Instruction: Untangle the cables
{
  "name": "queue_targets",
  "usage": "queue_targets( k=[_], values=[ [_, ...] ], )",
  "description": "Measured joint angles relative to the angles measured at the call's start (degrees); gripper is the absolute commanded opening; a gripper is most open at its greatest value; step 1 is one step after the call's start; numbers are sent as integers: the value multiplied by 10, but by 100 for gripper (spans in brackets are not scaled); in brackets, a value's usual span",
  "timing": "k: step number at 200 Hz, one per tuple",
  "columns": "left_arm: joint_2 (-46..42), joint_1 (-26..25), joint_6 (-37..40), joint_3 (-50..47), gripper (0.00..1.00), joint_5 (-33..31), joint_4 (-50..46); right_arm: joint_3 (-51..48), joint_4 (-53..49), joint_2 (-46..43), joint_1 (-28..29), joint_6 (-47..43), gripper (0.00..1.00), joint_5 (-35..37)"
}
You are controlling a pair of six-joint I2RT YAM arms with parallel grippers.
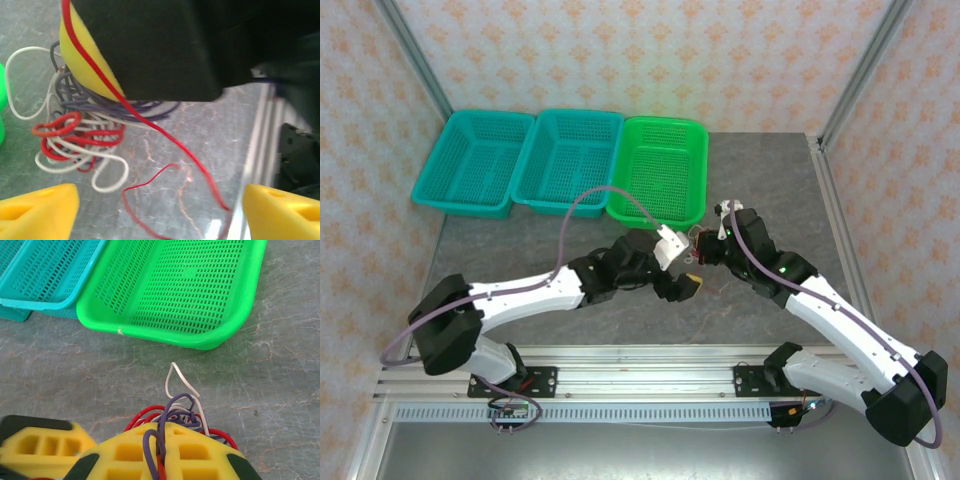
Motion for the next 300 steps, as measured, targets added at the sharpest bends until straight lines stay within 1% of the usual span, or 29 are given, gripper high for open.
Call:
queue_targets(
  k=[11,17,28,34,42,61,71,84,110,120,132,142,152,177,193,211,221,236,246,262,274,291,300],
  values=[
    [15,0,-5,5,44,-16,3,0,0,0,0,3,0,0],
    [21,0,-9,8,35,-25,3,0,0,0,0,6,0,0],
    [28,0,-14,13,21,-41,3,0,-3,0,0,9,0,4],
    [27,0,-15,16,10,-49,2,0,-5,-1,0,10,0,8],
    [26,0,-20,19,0,-56,1,0,-9,-2,0,13,0,18],
    [13,0,-23,22,0,-71,-3,0,-13,-8,-4,21,2,46],
    [1,0,-25,22,0,-78,-9,-2,-13,-12,-9,26,7,60],
    [-20,0,-28,21,0,-85,-18,-8,-13,-17,-16,34,7,79],
    [-97,0,-44,3,0,-96,-30,-22,-13,-17,-28,49,9,121],
    [-130,1,-52,-3,0,-98,-33,-29,-9,-15,-30,52,10,121],
    [-169,1,-59,-6,0,-100,-45,-41,8,-8,-33,60,14,124],
    [-202,1,-63,-8,0,-106,-58,-58,22,1,-51,74,15,135],
    [-234,4,-66,-8,0,-111,-70,-81,33,13,-82,89,17,143],
    [-306,8,-70,-7,0,-133,-94,-153,56,36,-157,140,17,144],
    [-334,10,-70,-6,0,-145,-110,-192,62,39,-192,172,18,140],
    [-352,14,-70,0,0,-166,-130,-214,64,39,-217,204,18,136],
    [-356,16,-70,2,0,-177,-141,-219,64,37,-227,215,25,132],
    [-357,18,-70,2,0,-187,-156,-223,67,26,-236,223,44,119],
    [-353,20,-70,2,0,-189,-163,-225,80,7,-240,210,54,91],
    [-341,23,-70,2,0,-190,-170,-228,109,-40,-239,188,63,30],
    [-325,23,-71,1,0,-190,-171,-228,133,-87,-231,164,72,-9],
    [-303,23,-75,-10,0,-190,-170,-228,166,-150,-204,130,92,-57],
    [-293,23,-80,-20,0,-190,-169,-228,185,-172,-182,106,96,-78]
  ],
)
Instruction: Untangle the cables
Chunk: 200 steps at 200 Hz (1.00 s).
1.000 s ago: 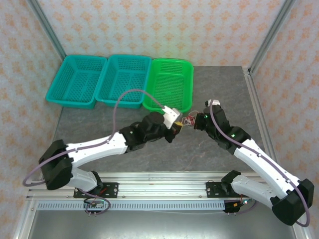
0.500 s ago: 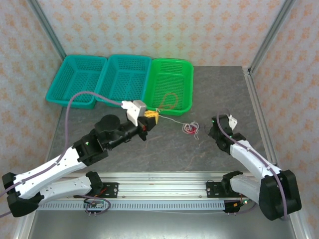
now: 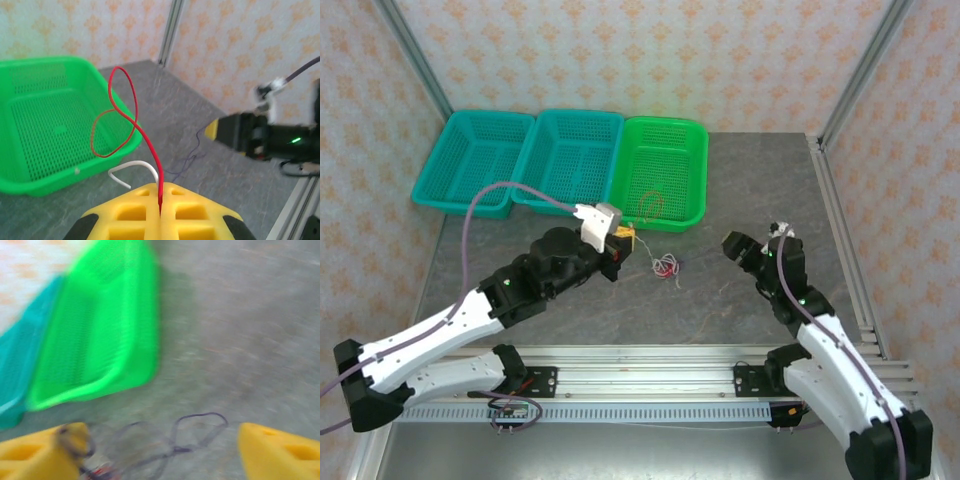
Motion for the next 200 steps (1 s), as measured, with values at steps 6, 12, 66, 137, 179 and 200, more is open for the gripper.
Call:
queue_targets(
  k=[6,12,66,137,179,200],
  values=[
    [6,0,-4,-8,0,0,0,0,13,-11,20,-14,97,-12],
    [12,0,-7,-15,0,0,0,0,27,-15,44,-27,97,-23],
    [40,3,-28,-30,0,3,6,-9,183,110,278,-190,99,-37],
    [39,4,-40,-30,11,2,12,23,356,380,322,-274,0,106],
    [9,26,-57,-30,13,-49,-24,31,327,393,314,-189,0,242],
    [-12,50,-63,-30,5,-59,-35,8,273,360,268,-93,0,298]
  ],
)
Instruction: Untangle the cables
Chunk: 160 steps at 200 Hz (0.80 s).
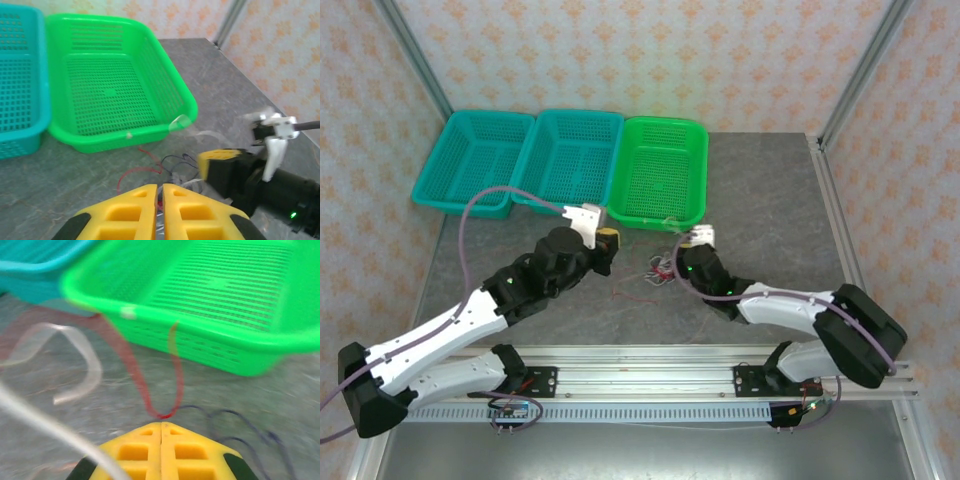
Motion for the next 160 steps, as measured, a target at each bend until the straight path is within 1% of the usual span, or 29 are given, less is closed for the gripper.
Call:
queue_targets(
  k=[8,20,35,41,59,66,72,91,109,127,141,149,160],
  values=[
    [-5,6,1,0,0,-3,-3,-17,-25,-23,-24,35,0,16],
    [-8,13,-1,0,0,-4,-5,-41,-64,-63,-52,76,0,39],
    [-4,17,-1,0,0,3,-5,-63,-102,-115,-64,106,0,55],
    [0,17,0,0,5,9,-5,-69,-113,-135,-65,113,0,59],
    [31,17,-1,8,30,28,-10,-76,-138,-188,-71,128,0,62],
    [54,17,-4,17,36,34,-19,-76,-145,-204,-74,130,0,62],
    [74,17,-10,24,40,37,-26,-76,-148,-216,-76,130,0,62],
    [135,17,-26,35,44,32,-52,-76,-156,-238,-77,129,0,53],
    [190,24,-40,35,46,25,-89,-76,-161,-240,-77,125,0,37],
    [231,41,-54,34,53,27,-113,-73,-172,-238,-77,121,0,19],
    [255,51,-70,34,61,27,-123,-67,-181,-235,-77,117,0,6],
    [265,54,-80,34,60,27,-125,-63,-185,-232,-77,114,1,0],
    [278,55,-87,33,56,28,-122,-58,-189,-231,-77,110,1,-8]
  ],
)
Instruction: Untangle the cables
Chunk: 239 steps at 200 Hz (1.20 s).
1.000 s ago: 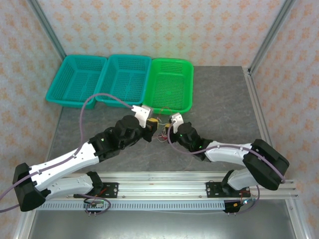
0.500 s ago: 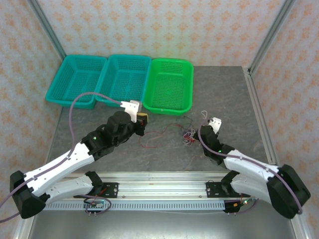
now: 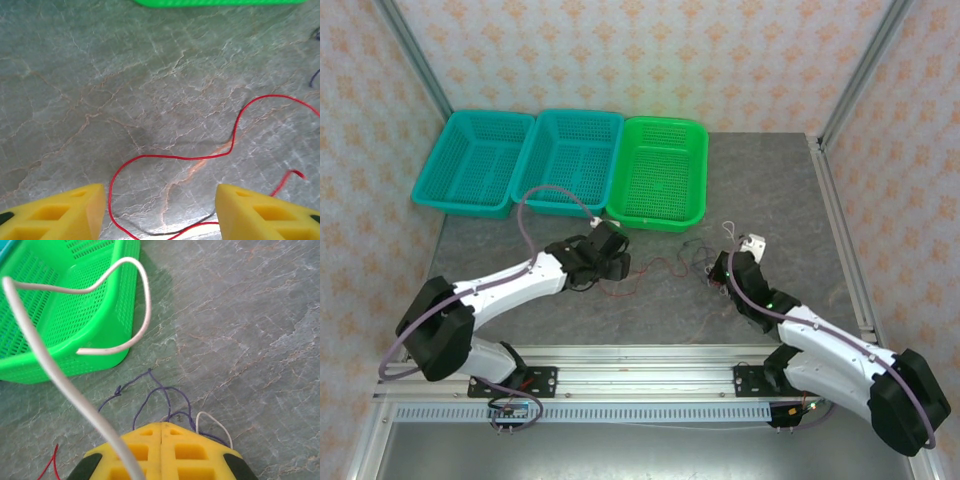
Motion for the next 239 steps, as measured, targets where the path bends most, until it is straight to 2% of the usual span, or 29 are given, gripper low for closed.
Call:
queue_targets(
  k=[16,30,71,115,148,173,210,226,239],
  values=[
    [26,0,4,0,51,4,11,4,-5,0,0,-2,2,-8],
    [60,0,20,6,52,11,15,6,-10,0,0,-4,3,-15],
    [149,0,63,43,68,44,11,13,-22,0,0,-10,3,-26],
    [180,0,70,62,75,68,13,14,-27,0,0,-12,3,-31],
    [193,0,80,71,89,63,15,14,-33,0,0,-12,3,-31],
    [202,0,92,74,90,46,23,14,-36,0,0,-12,3,-31],
    [214,-2,123,91,89,34,16,14,-37,5,0,-12,4,-31],
    [215,-2,134,91,79,35,19,14,-37,7,0,-12,4,-31],
    [216,-3,141,93,67,38,22,14,-37,10,0,-12,5,-31]
  ],
)
